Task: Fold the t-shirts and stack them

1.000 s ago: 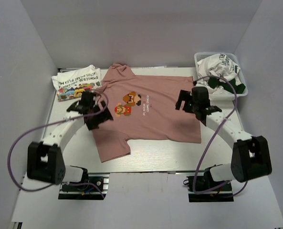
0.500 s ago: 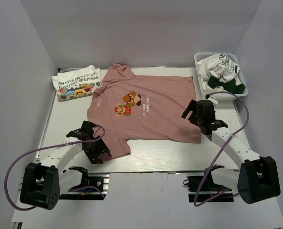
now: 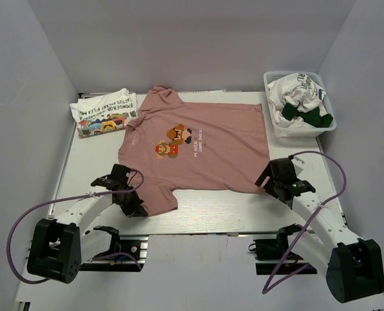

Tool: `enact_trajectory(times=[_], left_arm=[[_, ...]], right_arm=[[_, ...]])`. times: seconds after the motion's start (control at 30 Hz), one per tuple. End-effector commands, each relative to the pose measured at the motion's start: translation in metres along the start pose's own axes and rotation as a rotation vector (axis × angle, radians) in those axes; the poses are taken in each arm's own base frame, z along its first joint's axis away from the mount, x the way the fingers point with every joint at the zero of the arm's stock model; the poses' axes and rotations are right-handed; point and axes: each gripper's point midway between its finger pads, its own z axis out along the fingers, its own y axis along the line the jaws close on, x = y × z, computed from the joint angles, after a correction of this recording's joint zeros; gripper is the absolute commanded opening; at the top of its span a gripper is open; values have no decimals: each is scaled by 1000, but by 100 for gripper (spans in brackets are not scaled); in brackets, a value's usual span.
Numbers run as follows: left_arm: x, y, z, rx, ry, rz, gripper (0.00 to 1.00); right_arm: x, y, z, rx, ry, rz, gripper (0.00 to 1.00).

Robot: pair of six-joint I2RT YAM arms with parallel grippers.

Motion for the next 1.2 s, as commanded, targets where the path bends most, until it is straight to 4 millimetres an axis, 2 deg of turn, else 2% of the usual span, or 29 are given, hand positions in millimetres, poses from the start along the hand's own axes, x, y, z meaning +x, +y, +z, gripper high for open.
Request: enact_trajectory(times=[0.0,0.07,0.1,0.17,0.2,0.27,0.37,0.4,0.43,0.5,0.53,0.57,0.6,0.67,0.7,0.8,0.87,1.1,1.17], left_arm=[[-2,-1,-7,5,-26,32,0],[-2,-3,-8,18,-25,34,0],[-1,-5,-10,32,-26,37,0],[2,-5,-9,38,-19,37,0],[3,-6,-10,44,-12,37,0],[3,-5,-10,44,-12,47,0],[17,1,-6,49,44,26,0],[23,3,-6,57,63,24,0],[28,5,-8,62,74,14,0],[35,11,-10,51,84,9,0],[35,10,-15,55,80,11,0],[40,10,-22,65,84,12,0],[41,9,-26,70,79,15,0],[44,8,-38,77,72,30,0],[43,5,-43,100,52,40,0],[45,5,-45,115,50,58,0],[43,-2,-47,153,40,71,0],[17,-53,-59,308,-13,141,0],[10,-60,-61,322,-29,167,0]], right_arm=[[33,-13,4,13,108,28,89],[39,-6,7,-28,127,29,87],[39,-3,8,-40,124,32,80],[41,-5,11,-29,133,34,74],[41,-4,13,-28,138,33,66],[46,-9,18,-8,147,22,57],[51,-21,20,47,152,27,37],[49,-22,19,53,141,33,22],[48,-29,17,74,127,39,18],[44,-37,14,109,98,50,2],[38,-40,11,119,64,56,0],[45,-47,6,147,88,66,0],[37,-38,0,91,56,75,0],[39,-37,-7,72,69,95,0],[32,-31,-12,31,37,105,0],[32,-31,-18,19,38,109,0],[29,-29,-19,13,28,106,0],[26,-13,-9,-35,49,44,0],[24,-13,-5,-20,50,44,10]])
